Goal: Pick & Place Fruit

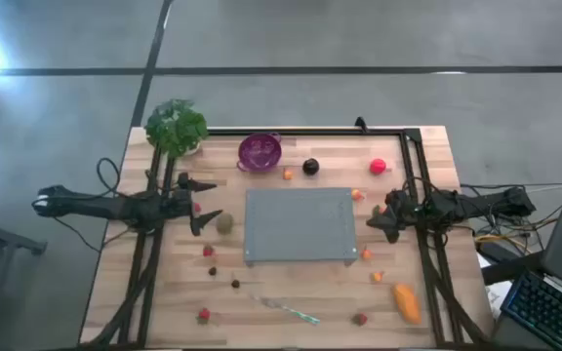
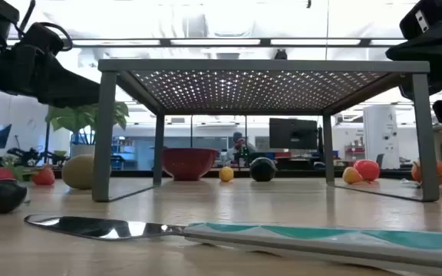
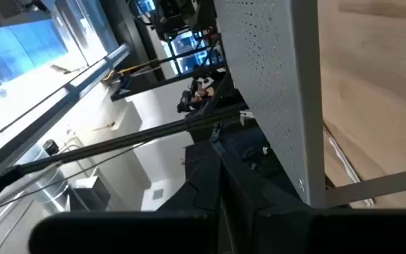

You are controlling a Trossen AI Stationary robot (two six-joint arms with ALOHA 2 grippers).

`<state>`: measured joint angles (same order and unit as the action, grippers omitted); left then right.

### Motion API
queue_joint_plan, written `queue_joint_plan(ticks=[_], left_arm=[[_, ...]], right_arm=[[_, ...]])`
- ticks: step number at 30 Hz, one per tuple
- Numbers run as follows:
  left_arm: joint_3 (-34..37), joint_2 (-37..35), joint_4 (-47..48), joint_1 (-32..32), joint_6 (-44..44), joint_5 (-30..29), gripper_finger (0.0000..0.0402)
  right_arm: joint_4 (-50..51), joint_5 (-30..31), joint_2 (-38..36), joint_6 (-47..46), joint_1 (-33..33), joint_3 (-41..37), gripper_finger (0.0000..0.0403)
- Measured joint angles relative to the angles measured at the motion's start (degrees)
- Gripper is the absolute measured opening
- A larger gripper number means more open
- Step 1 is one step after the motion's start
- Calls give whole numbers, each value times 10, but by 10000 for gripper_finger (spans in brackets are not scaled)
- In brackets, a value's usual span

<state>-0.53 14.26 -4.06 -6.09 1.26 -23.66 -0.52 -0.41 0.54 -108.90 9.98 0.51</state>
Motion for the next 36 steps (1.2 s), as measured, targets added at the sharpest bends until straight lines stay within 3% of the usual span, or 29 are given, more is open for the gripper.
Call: queue_joint_plan(ticks=[36], left_arm=[[0, 0, 0, 0, 0, 0, 390]], right_arm=[[-7, 1, 0, -1, 0, 0, 8]])
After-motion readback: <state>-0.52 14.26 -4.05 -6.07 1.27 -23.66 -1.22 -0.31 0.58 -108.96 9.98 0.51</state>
